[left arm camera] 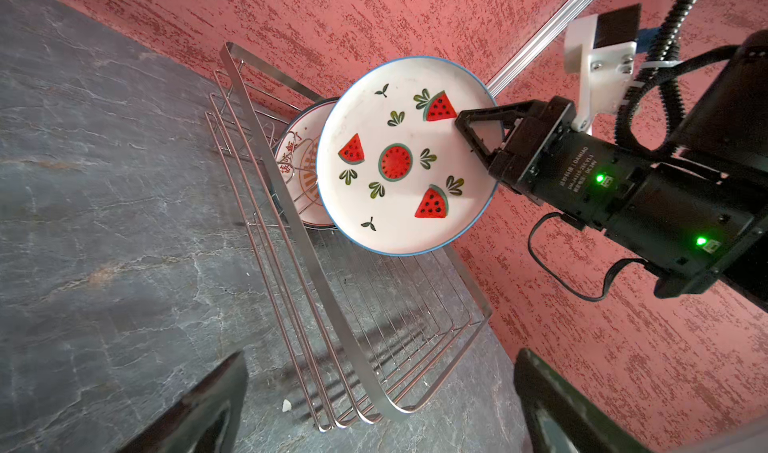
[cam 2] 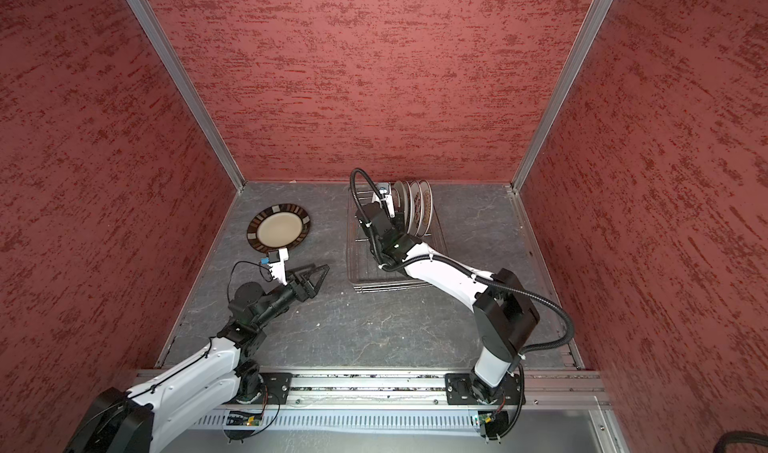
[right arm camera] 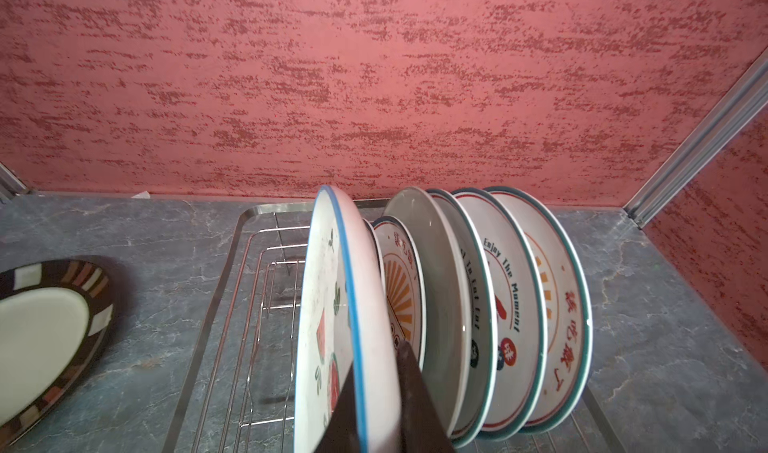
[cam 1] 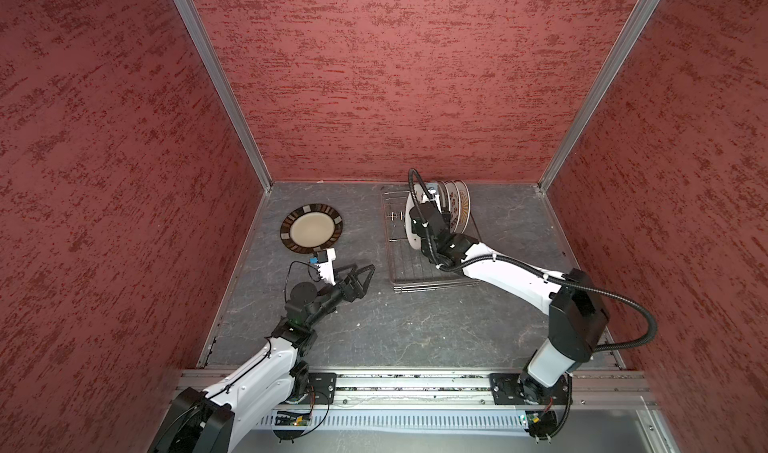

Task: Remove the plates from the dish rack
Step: 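Grip the watermelon plate's rim with the right gripper and tilt it out, then pull the watermelon plate toward the left gripper and close left gripper on its rim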

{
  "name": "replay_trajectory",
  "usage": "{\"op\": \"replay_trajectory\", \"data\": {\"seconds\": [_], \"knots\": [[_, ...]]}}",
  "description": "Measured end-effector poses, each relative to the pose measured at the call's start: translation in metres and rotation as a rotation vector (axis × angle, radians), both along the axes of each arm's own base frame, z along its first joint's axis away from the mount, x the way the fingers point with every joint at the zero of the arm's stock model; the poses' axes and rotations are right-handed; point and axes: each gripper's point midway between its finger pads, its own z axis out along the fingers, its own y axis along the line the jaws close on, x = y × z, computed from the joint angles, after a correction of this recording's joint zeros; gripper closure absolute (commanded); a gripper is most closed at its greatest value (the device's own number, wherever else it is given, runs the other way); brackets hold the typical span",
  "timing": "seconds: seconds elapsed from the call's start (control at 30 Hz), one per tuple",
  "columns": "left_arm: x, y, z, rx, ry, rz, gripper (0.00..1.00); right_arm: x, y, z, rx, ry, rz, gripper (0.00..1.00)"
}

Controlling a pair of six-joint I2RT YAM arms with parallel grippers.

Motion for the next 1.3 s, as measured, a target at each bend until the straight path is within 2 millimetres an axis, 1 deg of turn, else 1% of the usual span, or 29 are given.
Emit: {"op": "replay_trajectory", "data": {"seconds": [0.1,0.23,0.4,0.67,0.83,0.97,1.07,1.13,1.17,1.2,1.3], "knots": [[0.000,0.000,0.000,-0.001,-0.001,0.003,0.01,-0.008,-0.002,0.009,0.039,-0.023,0.030,1.00],[0.000,0.000,0.001,-0.001,-0.003,0.002,0.01,-0.018,-0.007,0.015,0.078,-0.048,0.053,1.00],[-0.003,-0.001,0.006,-0.008,-0.019,-0.013,0.01,-0.033,-0.011,0.013,0.130,-0.056,0.101,1.00],[-0.008,-0.004,0.012,-0.034,-0.035,-0.040,0.01,-0.055,-0.010,0.012,0.273,-0.062,0.238,1.00],[-0.012,-0.006,0.017,-0.046,-0.047,-0.059,0.01,-0.064,-0.017,0.016,0.367,-0.070,0.297,1.00],[-0.013,-0.006,0.020,-0.052,-0.056,-0.064,0.01,-0.069,-0.016,0.020,0.447,-0.071,0.350,1.00],[-0.017,-0.004,0.016,-0.071,-0.071,-0.051,0.01,-0.072,-0.013,0.016,0.513,-0.061,0.389,1.00],[-0.021,-0.005,0.004,-0.067,-0.050,-0.048,0.01,-0.076,-0.008,0.009,0.563,-0.045,0.424,1.00],[-0.022,-0.005,0.002,-0.063,-0.043,-0.047,0.01,-0.078,-0.006,0.005,0.584,-0.037,0.441,1.00],[-0.022,-0.004,0.002,-0.062,-0.042,-0.043,0.01,-0.081,-0.004,0.000,0.606,-0.022,0.460,1.00],[-0.023,-0.001,0.013,-0.074,-0.073,-0.025,0.01,-0.089,0.008,-0.009,0.672,0.018,0.525,1.00]]}}
